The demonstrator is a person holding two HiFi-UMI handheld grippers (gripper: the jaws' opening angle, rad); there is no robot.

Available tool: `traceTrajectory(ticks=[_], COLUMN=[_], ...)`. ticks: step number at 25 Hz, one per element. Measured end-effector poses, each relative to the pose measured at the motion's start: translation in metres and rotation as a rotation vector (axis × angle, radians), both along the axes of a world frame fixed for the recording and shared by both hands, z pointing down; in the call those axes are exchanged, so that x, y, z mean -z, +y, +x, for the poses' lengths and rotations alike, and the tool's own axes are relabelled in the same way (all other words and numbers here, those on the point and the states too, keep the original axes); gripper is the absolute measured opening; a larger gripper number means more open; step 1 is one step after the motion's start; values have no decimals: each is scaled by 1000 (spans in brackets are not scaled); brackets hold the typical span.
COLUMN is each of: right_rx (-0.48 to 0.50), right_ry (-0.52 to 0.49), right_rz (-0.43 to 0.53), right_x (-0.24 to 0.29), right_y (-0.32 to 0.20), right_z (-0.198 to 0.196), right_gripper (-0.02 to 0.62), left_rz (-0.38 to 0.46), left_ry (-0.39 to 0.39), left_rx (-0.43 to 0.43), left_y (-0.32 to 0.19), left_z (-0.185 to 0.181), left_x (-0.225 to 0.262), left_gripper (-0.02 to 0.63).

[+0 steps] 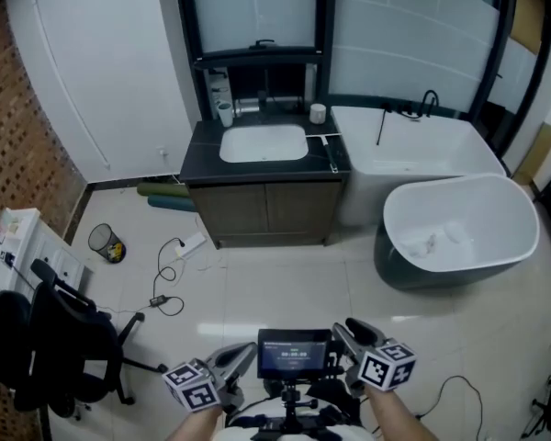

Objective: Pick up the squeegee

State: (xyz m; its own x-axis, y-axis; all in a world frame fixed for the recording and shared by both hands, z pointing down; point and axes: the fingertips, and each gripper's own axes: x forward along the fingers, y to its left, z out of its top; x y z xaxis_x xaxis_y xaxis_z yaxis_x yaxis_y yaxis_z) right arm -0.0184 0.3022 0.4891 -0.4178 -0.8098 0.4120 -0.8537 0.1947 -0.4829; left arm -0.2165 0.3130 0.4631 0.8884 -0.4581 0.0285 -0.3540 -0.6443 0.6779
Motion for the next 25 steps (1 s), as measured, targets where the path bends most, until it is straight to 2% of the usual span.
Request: traceTrajectory(ticks=[4,9,14,20,25], right_rx=[-26,-55,-45,-56,-29], right_ry=[32,52,18,17,14], right_rz=[2,-9,-16,-3,2], right_x=[1,-5,-12,-7,0], right_y=[-16,-37,-75,-133,-174], right_z=[-2,12,31,74,102], right_gripper=[173,152,152,153,152], left_rz=[-22,-17,-24,-27,-4], left_ry=[-3,-11,-9,-21,-32], left_rx=[-22,-58,-21,-29,-13], left_y=[-17,-43,-86,-135,-181], left_z=[-7,5,19,56,89], left_x=[-4,-6,-12,-8,-1], left_gripper=[-6,-6,-6,-6,-6])
